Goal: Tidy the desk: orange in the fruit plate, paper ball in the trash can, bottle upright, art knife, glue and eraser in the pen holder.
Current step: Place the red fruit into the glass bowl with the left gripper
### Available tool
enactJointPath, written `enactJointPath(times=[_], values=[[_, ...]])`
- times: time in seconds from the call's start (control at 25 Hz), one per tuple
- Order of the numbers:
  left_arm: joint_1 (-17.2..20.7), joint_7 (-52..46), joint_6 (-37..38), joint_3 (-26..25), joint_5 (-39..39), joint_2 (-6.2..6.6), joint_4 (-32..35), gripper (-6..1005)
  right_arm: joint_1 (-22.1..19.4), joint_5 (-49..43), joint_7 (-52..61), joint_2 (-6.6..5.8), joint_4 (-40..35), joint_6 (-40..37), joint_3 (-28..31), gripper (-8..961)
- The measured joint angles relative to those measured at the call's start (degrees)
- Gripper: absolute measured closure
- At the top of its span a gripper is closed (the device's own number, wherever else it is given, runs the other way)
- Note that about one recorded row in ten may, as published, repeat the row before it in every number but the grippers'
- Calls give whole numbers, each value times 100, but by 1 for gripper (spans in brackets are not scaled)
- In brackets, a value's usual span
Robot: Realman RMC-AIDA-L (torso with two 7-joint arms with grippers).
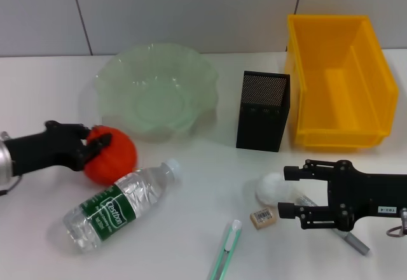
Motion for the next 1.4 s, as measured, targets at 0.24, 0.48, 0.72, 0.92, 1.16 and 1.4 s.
enactJointPath(times=[0.24,0.48,0.72,0.92,1.16,1.4], values=[[270,-306,983,-231,-293,51,889,809,7,0,7,0,0,10,-11,190],[122,-271,1190,-389,-1574,-93,888,873,-21,-1,31,4,12,16,13,190],[-473,291,542,-366,-1959,-190,110,922,-66,-1,33,8,25,15,13,191],[-975,887,-335,-338,-2071,-210,-626,922,-68,-1,19,9,64,16,13,191],[-1442,1392,-1168,-333,-2074,-223,-1247,921,-47,-1,6,9,71,14,12,190],[-1645,1885,-1713,-344,-2134,-243,-1566,925,-15,-1,2,9,70,14,12,191]])
